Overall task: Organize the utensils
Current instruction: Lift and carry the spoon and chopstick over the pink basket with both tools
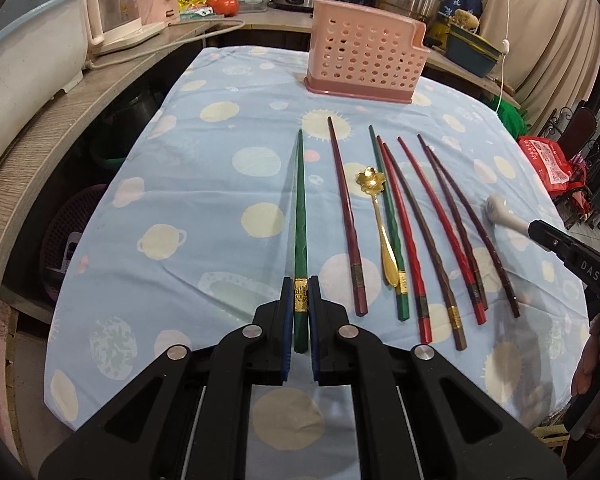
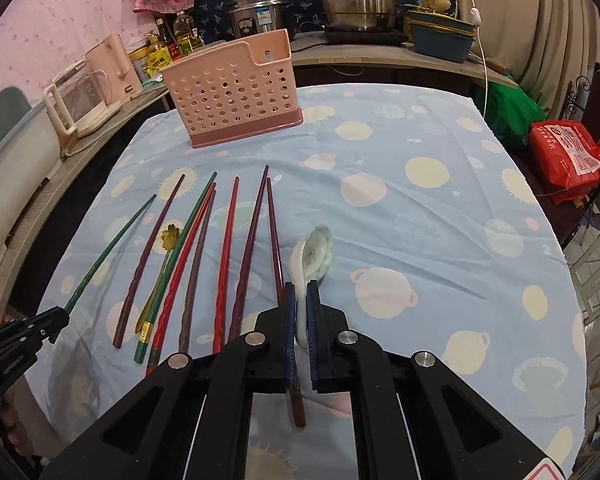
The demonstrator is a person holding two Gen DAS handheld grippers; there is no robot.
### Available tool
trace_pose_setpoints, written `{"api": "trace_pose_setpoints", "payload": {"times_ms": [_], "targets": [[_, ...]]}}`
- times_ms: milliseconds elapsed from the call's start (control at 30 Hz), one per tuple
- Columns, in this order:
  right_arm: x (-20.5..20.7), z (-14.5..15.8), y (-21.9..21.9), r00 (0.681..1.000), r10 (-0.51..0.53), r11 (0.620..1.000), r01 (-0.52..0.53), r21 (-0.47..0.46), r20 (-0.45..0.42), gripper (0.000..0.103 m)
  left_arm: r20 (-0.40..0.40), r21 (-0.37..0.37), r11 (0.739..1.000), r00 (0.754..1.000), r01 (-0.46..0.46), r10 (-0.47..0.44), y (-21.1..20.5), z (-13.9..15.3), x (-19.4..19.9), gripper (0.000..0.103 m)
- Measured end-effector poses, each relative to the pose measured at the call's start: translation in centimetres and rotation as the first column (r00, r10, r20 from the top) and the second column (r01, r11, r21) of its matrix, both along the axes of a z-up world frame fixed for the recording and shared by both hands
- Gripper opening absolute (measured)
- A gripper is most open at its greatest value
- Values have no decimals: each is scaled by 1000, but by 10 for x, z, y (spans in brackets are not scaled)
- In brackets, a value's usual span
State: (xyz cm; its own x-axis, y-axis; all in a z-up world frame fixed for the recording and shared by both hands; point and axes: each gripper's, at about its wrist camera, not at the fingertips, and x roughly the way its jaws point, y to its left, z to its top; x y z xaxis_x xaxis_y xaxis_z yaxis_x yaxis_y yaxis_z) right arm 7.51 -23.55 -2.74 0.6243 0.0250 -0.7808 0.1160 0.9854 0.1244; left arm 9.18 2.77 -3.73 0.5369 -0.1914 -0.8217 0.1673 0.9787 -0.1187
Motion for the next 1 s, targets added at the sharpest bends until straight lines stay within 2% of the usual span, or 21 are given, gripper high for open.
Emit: {"api": "trace_pose_setpoints", "payload": {"times_ms": [333, 533, 633, 700, 733, 900, 1000], "targets": [[-27, 41, 9, 997, 2, 1000, -2, 4, 79, 0, 96, -21, 1000, 995, -4, 6, 7, 43, -20, 7], [-36, 49, 5, 996, -12, 1000, 12, -3, 91, 0, 132, -26, 1000, 991, -2, 5, 8, 59, -25, 7], [-45, 41, -1, 998, -22, 1000, 21, 12, 60, 1, 123, -26, 1000, 992, 2, 1, 8, 55, -28, 7], [-53, 29, -1, 999, -30, 1000, 30, 10, 23, 15, 110, -27, 1000, 994, 6, -3, 6, 50, -29, 7], [-57, 21, -1, 1000, -29, 1000, 29, 12, 2, 25, 103, -27, 1000, 995, 8, -6, 5, 47, -30, 7], [-74, -22, 10, 994, -4, 999, 8, 33, -107, 26, 73, -24, 999, 997, 24, -22, 0, 36, -34, 7], [-75, -39, 15, 990, -3, 1000, 5, 16, -141, 20, 59, -20, 999, 998, 34, -32, -5, 30, -36, 7]]}}
